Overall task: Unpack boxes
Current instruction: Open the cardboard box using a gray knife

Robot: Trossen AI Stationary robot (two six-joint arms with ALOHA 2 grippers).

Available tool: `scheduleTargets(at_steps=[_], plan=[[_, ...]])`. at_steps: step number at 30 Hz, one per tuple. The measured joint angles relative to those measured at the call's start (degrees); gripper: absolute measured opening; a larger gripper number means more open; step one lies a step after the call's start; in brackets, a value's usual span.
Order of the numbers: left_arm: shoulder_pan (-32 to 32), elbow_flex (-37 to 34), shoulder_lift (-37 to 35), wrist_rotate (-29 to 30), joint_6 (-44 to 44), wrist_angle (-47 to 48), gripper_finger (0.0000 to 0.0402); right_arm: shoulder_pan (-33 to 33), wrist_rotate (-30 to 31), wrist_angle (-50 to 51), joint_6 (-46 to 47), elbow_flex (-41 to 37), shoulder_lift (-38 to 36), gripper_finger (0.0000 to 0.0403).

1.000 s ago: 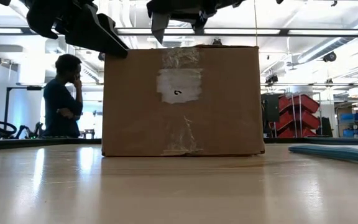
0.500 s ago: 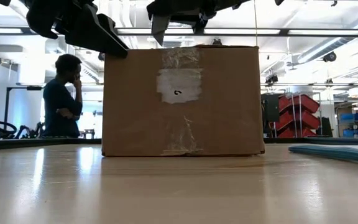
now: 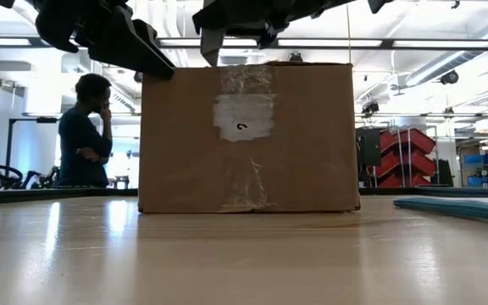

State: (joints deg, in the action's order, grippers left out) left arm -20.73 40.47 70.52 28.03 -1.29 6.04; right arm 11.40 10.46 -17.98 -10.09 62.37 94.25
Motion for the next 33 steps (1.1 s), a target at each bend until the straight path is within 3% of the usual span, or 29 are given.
scheduleTargets(at_steps=[20, 33], plan=[[-0.02, -0.13, 0.0, 0.0, 1.24, 0.47, 0.0156, 1.42, 0.38, 9.75, 2.84, -0.11, -4.05, 0.005], [-0.02, -0.26, 0.0, -0.04, 1.82, 0.47, 0.0155, 3.97, 5.19, 16.42, 4.58, -0.21, -7.5, 0.005]])
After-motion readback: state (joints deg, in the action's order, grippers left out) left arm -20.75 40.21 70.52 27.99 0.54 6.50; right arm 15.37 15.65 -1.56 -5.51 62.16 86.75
